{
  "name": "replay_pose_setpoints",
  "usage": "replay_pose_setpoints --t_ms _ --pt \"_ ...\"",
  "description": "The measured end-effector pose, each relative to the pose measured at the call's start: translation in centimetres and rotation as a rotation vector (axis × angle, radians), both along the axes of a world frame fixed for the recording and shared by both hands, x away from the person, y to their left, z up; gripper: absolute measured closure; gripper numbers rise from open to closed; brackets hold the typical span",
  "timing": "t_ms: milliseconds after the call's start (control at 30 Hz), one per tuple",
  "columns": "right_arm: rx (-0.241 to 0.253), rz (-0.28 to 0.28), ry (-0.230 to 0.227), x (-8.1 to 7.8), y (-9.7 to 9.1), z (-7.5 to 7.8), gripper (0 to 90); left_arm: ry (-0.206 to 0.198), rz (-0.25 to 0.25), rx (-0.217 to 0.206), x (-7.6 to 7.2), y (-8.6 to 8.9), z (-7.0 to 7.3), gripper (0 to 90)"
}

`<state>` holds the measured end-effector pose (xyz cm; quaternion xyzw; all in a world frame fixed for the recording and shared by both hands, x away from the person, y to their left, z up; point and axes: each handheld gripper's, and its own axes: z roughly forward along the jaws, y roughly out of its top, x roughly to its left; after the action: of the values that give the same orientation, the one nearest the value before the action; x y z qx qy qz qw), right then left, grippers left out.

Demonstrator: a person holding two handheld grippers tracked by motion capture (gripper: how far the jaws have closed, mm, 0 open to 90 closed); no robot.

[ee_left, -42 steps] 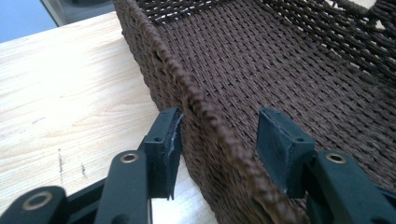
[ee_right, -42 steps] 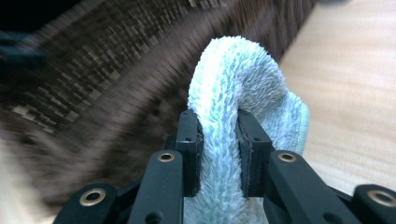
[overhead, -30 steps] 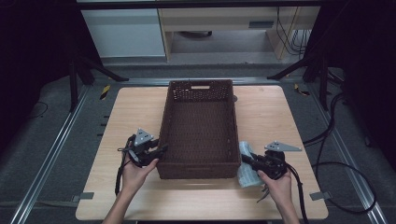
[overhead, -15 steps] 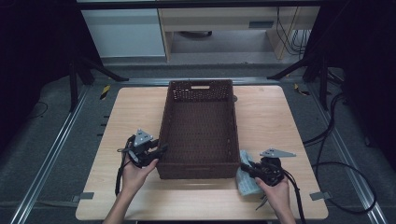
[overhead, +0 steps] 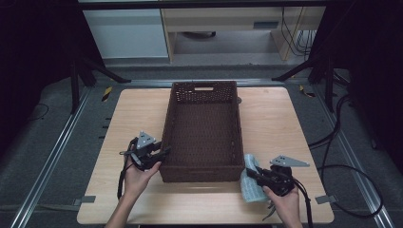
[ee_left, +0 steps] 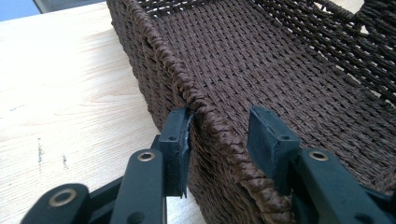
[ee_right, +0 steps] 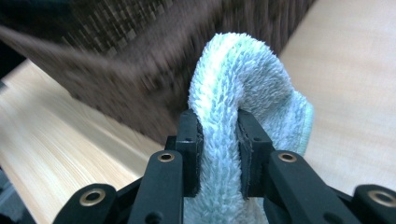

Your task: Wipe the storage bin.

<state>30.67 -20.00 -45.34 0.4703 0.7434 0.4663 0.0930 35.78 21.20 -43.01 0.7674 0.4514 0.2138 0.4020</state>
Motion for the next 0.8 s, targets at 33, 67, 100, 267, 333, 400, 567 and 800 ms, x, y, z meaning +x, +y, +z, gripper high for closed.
replay_pose_setpoints --t_ms 33,67,100,267,333,400,567,800 --pt "-0.015 0.002 0.017 0.1 0.2 -0.5 74.2 -0.001 0.000 0.004 0.0 0.0 0.0 58.7" --pt "-0.026 0.003 0.030 0.1 0.4 -0.9 74.2 -0.002 0.000 0.007 0.0 0.0 0.0 58.8" --pt "-0.038 0.004 0.042 0.2 0.6 -1.3 74.2 -0.003 0.000 0.010 0.0 -0.1 0.1 58.9" --pt "-0.068 -0.004 0.070 0.0 1.0 -2.2 74.1 -0.002 0.000 0.012 0.0 -0.1 0.1 58.8" --pt "-0.064 -0.001 0.061 -0.4 1.0 -1.8 74.0 -0.003 0.000 0.015 0.0 -0.1 0.1 58.8" --pt "-0.043 -0.001 0.034 -0.7 0.7 -1.0 73.9 -0.004 0.001 0.014 0.0 -0.1 0.1 58.8" --pt "0.041 -0.014 -0.055 -2.0 -0.3 1.5 73.9 -0.004 0.002 0.014 0.0 -0.1 0.1 58.7" --pt "0.003 -0.005 -0.056 -2.2 0.2 1.4 73.8 -0.005 0.003 0.015 0.0 -0.1 0.1 58.6"
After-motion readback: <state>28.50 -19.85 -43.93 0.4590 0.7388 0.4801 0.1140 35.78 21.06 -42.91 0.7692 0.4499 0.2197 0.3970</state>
